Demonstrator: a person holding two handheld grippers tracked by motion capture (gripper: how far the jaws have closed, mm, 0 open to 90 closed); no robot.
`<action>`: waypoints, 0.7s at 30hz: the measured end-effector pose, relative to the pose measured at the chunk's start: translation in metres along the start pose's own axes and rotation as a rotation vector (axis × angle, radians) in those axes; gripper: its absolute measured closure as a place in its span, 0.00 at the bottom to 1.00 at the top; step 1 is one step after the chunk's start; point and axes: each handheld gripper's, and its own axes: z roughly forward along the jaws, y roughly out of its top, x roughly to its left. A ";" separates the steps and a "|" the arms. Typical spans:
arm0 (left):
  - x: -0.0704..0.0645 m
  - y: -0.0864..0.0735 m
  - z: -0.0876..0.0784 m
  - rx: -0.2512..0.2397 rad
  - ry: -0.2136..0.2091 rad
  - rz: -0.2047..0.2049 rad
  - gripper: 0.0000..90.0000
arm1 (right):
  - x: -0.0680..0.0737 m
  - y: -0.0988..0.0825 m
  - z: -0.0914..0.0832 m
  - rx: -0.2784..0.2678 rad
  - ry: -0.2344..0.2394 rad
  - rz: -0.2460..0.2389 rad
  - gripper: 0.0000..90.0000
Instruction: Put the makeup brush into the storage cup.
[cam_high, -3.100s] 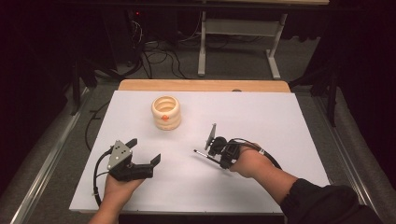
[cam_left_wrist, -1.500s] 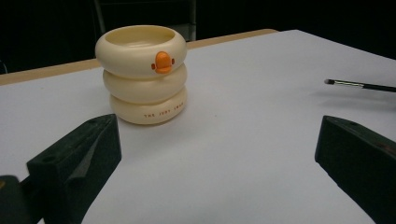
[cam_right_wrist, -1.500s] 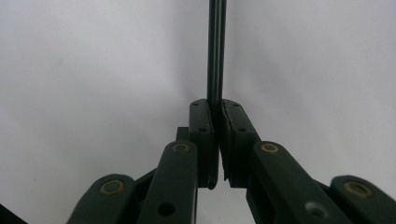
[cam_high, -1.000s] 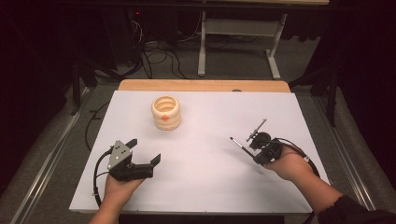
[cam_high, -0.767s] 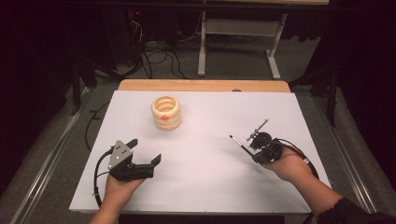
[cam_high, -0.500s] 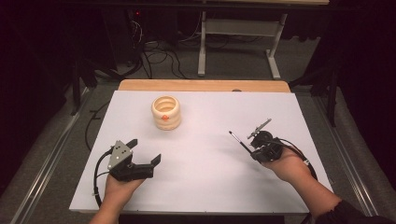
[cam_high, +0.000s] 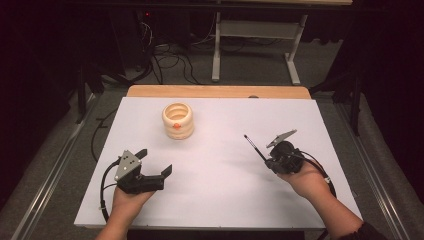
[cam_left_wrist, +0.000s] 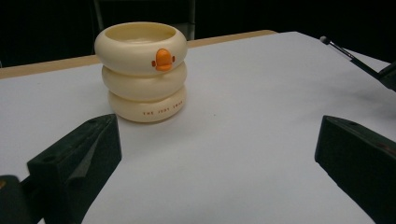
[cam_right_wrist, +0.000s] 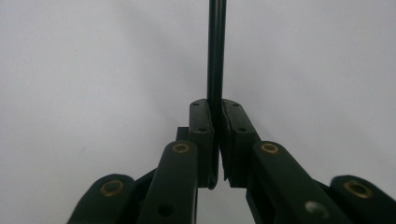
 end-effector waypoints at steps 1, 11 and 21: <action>0.000 0.000 0.000 0.000 0.000 0.000 0.01 | 0.000 -0.001 0.000 -0.012 -0.005 0.005 0.96; 0.001 -0.001 0.001 0.002 -0.005 -0.005 0.01 | 0.002 -0.006 0.003 -0.122 -0.013 0.030 0.96; 0.001 -0.002 0.002 0.007 -0.006 -0.006 0.01 | 0.002 -0.011 0.009 -0.236 -0.010 0.070 0.96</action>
